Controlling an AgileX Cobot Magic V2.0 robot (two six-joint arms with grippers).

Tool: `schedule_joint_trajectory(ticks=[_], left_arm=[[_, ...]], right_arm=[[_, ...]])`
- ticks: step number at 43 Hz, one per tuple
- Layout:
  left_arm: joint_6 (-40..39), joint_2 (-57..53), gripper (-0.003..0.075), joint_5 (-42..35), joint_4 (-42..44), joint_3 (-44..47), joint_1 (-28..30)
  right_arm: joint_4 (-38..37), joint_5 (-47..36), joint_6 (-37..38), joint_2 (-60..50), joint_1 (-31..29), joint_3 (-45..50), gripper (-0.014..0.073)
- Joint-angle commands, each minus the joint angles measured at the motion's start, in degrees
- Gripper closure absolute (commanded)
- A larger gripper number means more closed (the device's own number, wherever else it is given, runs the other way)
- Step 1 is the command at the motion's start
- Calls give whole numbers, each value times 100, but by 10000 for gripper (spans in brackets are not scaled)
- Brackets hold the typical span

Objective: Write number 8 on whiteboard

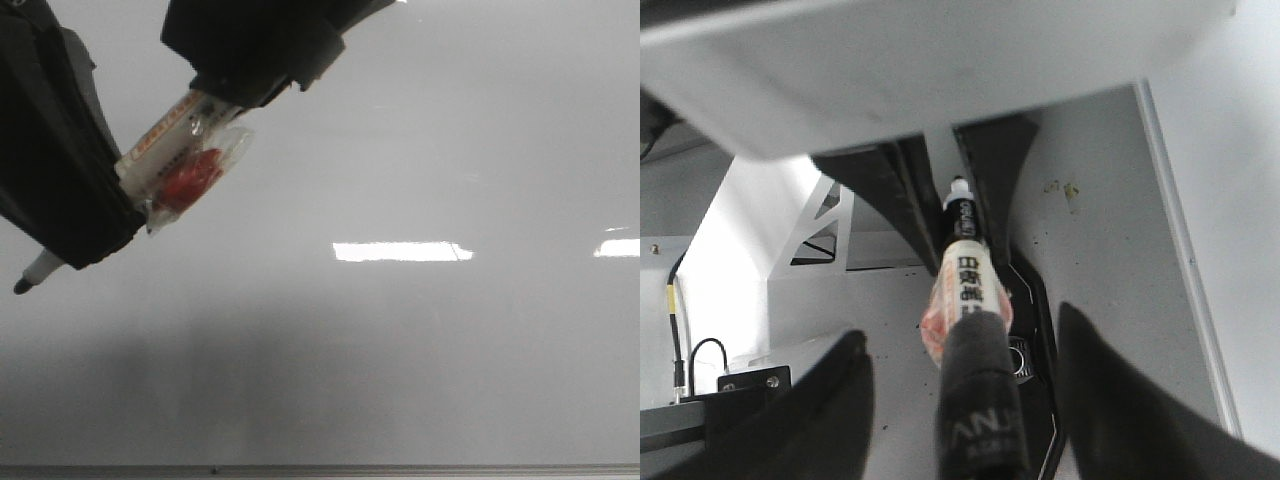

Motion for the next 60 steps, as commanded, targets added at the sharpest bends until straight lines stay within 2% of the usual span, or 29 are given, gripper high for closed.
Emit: schedule_joint_trajectory(ticks=[1,10,13,20,23,27,34,37,39,46,51,53,55,60], left_arm=[[3,-179,739,239,-333,-169,-46],[3,-179,739,239,-345,-169,-46],[3,-179,739,239,-345,-169,-46],[3,-179,736,203,-465,-169,-46],[3,-179,711,173,-505,-169,-46],[-20,-179,615,83,-505,-169,-46],[-153,-179,328,-142,-641,-169,-46],[-366,-179,264,-251,-684,-169,-46],[-501,-179,254,-263,-684,-169,-46],[-514,-179,257,-301,-684,-169,-46],[-514,-179,283,-403,-684,-169,203],[-514,-179,332,-390,-684,-169,376],[-596,-189,421,-389,-698,-169,619],[-623,-335,728,-380,-1033,-76,1352]], right_arm=[[305,1,-84,-106,-1,-198,238],[379,-28,-90,57,-1,-198,238],[387,-33,-95,65,-1,-198,262],[408,-86,-95,65,-1,-198,491],[448,-105,-95,65,-1,-198,592],[459,-100,-169,65,-1,-198,698],[427,-90,-177,53,-97,-198,696],[392,-36,-177,15,-246,-185,696],[386,0,-177,-31,-377,-145,696],[381,-51,-298,-461,-873,379,696],[381,-456,-415,-930,-1316,1021,696],[381,-714,-415,-1100,-1478,1273,696],[381,-1048,-415,-1236,-1630,1482,696],[381,-1751,-415,-1340,-1779,1732,696]])
